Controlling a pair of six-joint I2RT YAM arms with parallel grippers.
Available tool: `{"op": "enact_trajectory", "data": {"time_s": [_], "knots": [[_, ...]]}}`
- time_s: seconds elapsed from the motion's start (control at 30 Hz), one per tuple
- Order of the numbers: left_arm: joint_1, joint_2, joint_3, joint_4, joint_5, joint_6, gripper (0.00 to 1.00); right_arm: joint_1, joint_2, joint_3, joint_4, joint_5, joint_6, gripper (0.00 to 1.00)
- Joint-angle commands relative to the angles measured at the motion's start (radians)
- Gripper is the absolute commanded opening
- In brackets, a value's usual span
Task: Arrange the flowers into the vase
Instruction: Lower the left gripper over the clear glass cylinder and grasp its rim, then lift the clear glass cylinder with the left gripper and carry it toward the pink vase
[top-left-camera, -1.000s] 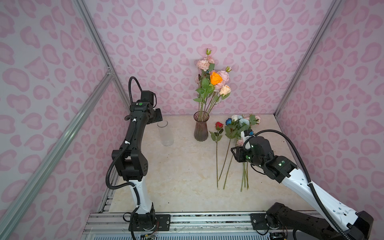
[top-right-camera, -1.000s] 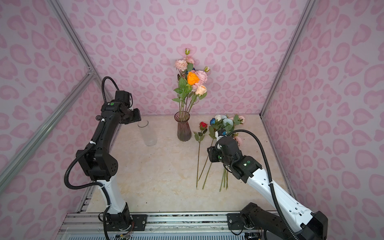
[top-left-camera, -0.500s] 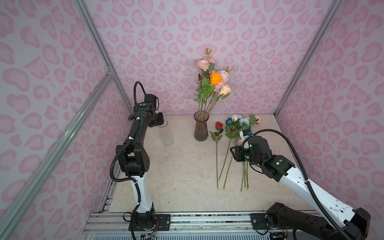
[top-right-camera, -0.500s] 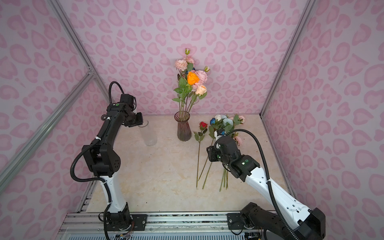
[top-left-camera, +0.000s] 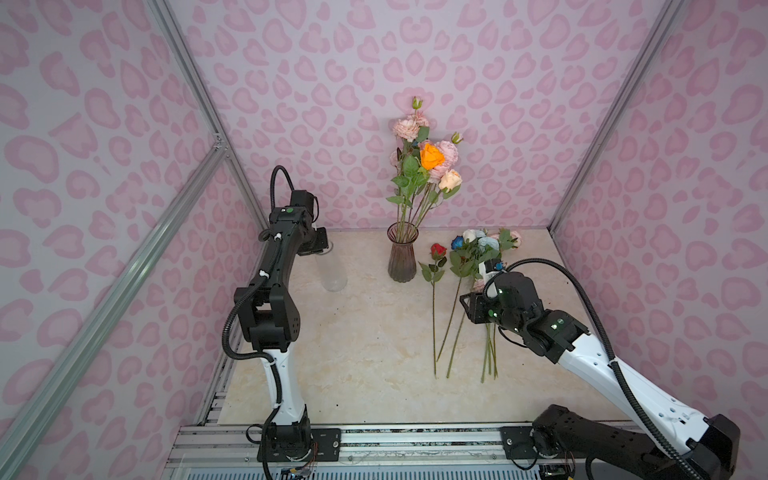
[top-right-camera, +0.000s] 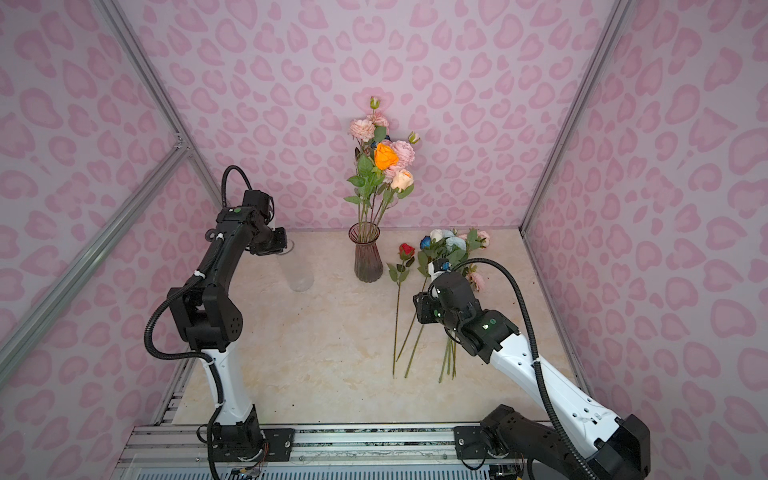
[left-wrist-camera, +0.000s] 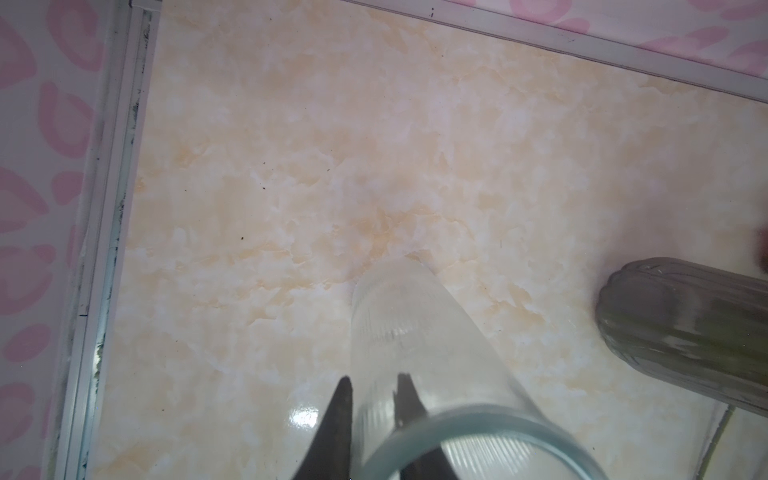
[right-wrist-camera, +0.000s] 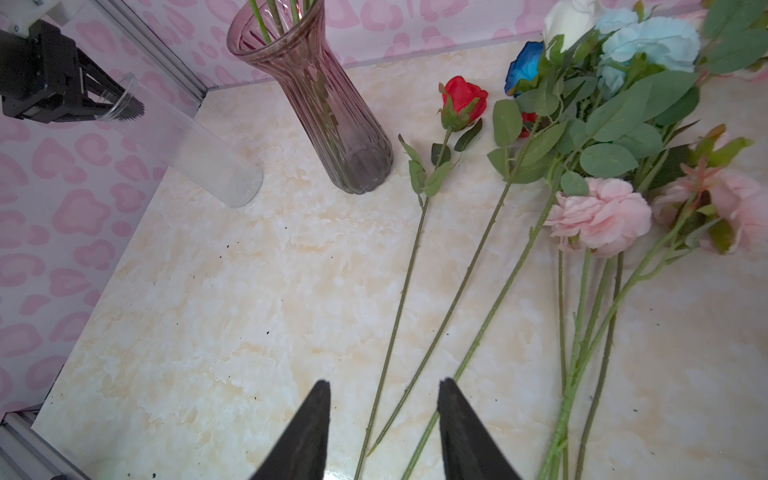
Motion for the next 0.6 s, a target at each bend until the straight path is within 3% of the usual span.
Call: {"op": "enact_trajectory", "data": {"time_s": [0.0,0.57], "knots": [[0.003,-0.006,-0.003,-0.011,0.019,0.010,0.18,0.001,0.007,0.007,0.017,0.007,-0.006,0.44],[0.005,-0.081,-0.066,-0.034,0.040,0.032,0.03,0.002,-0.035,-0.002,0.011,0.008,0.002,0.44]]}}
